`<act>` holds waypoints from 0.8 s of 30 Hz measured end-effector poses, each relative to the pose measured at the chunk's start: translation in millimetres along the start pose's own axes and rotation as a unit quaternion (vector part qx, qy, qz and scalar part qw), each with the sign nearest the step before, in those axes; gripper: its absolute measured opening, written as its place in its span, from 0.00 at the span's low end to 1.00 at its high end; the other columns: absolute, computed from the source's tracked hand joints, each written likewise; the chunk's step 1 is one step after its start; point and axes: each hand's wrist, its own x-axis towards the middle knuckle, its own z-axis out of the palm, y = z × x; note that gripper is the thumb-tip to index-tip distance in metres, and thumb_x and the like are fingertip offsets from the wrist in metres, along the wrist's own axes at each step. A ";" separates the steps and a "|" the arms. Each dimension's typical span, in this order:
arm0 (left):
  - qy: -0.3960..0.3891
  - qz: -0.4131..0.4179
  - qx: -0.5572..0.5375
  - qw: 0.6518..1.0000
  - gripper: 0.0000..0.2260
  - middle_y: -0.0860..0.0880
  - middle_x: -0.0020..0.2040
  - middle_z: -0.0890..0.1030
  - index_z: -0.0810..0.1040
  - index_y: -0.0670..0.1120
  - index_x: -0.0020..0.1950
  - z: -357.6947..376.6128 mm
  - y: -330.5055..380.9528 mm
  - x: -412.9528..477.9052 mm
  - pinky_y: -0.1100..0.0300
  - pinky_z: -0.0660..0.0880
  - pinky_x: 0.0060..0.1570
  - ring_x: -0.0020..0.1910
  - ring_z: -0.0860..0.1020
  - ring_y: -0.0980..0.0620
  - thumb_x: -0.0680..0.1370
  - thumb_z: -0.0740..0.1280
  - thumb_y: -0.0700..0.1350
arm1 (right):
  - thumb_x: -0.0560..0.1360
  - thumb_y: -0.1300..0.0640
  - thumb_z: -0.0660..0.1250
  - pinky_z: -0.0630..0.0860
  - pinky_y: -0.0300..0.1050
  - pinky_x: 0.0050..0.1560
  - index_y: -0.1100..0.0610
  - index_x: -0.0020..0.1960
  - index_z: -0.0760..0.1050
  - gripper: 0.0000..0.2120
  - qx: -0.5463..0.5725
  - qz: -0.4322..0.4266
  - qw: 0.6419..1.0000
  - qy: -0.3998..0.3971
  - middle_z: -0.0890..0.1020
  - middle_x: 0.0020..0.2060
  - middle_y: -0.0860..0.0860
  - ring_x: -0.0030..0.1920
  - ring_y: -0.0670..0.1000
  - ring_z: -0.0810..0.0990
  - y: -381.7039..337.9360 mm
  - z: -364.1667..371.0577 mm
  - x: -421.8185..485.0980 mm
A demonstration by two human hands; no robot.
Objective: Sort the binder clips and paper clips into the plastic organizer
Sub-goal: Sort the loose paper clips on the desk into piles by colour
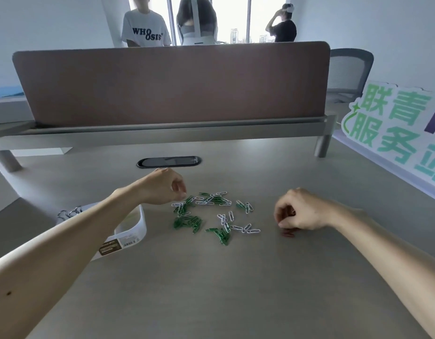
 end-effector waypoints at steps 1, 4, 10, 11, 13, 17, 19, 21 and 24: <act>-0.016 -0.006 0.008 1.000 0.04 0.56 0.43 0.81 0.81 0.53 0.45 0.9 -2.2 -1.3 0.65 0.71 0.41 0.40 0.76 0.62 0.73 0.70 0.52 | 0.66 0.59 0.72 0.76 0.42 0.40 0.52 0.38 0.82 0.03 -0.016 0.011 1.000 -0.006 0.84 0.35 0.47 0.36 0.46 0.79 1.6 -3.2 -1.0; -0.037 -0.025 0.024 0.999 0.09 0.55 0.44 0.82 0.81 0.51 0.48 3.8 -6.5 -4.1 0.62 0.73 0.43 0.41 0.78 0.59 0.72 0.71 0.54 | 0.67 0.57 0.72 0.76 0.42 0.43 0.50 0.39 0.82 0.02 -0.006 0.013 0.999 0.039 0.84 0.36 0.45 0.37 0.44 0.80 -7.7 -6.0 6.8; -0.035 -0.026 0.020 0.999 0.04 0.55 0.39 0.82 0.83 0.51 0.44 4.7 -6.4 -2.1 0.68 0.70 0.37 0.36 0.77 0.61 0.70 0.74 0.47 | 0.68 0.51 0.74 0.74 0.40 0.43 0.53 0.48 0.82 0.11 0.040 0.036 0.994 0.093 0.81 0.37 0.47 0.40 0.48 0.80 -31.8 0.4 48.4; -0.035 -0.026 0.020 0.999 0.02 0.56 0.36 0.82 0.83 0.51 0.40 5.1 -5.5 -1.6 0.68 0.70 0.36 0.35 0.77 0.60 0.70 0.74 0.46 | 0.67 0.52 0.74 0.74 0.40 0.43 0.53 0.49 0.82 0.12 0.036 0.042 0.995 0.081 0.81 0.38 0.47 0.40 0.48 0.80 -32.2 1.9 53.5; -0.042 -0.030 0.024 0.998 0.05 0.56 0.33 0.81 0.81 0.52 0.36 5.7 -5.7 0.5 0.66 0.71 0.36 0.35 0.77 0.58 0.71 0.73 0.46 | 0.67 0.52 0.75 0.76 0.40 0.43 0.53 0.48 0.82 0.11 0.036 0.048 0.996 0.066 0.81 0.37 0.46 0.41 0.48 0.81 -32.2 3.5 62.7; -0.061 -0.026 0.025 0.997 0.07 0.57 0.30 0.81 0.80 0.51 0.33 1.2 -11.3 5.4 0.65 0.72 0.34 0.30 0.76 0.62 0.71 0.73 0.48 | 0.66 0.54 0.75 0.74 0.37 0.37 0.51 0.41 0.82 0.05 0.042 0.045 0.996 0.058 0.82 0.34 0.45 0.38 0.46 0.81 -31.8 4.4 73.5; -0.079 -0.025 -0.001 0.997 0.07 0.56 0.29 0.81 0.80 0.50 0.33 -2.9 -14.5 6.1 0.67 0.71 0.32 0.27 0.76 0.64 0.71 0.73 0.45 | 0.66 0.55 0.75 0.72 0.35 0.34 0.50 0.39 0.82 0.03 0.046 0.043 0.997 0.050 0.83 0.33 0.44 0.36 0.44 0.81 -30.8 3.2 75.4; -0.096 -0.022 -0.050 0.994 0.05 0.53 0.31 0.83 0.81 0.48 0.36 -6.7 -15.5 5.2 0.67 0.73 0.33 0.28 0.79 0.59 0.72 0.72 0.41 | 0.66 0.55 0.75 0.70 0.31 0.32 0.50 0.39 0.82 0.03 0.044 0.038 0.997 0.041 0.82 0.31 0.42 0.34 0.41 0.80 -29.9 1.8 75.2; -0.082 0.004 -0.122 0.989 0.04 0.50 0.33 0.83 0.81 0.47 0.39 -7.9 -3.9 8.5 0.66 0.76 0.35 0.30 0.80 0.57 0.73 0.72 0.40 | 0.65 0.55 0.75 0.72 0.34 0.33 0.49 0.37 0.82 0.03 0.048 0.032 0.998 0.027 0.81 0.29 0.40 0.32 0.38 0.79 -30.3 -0.1 75.5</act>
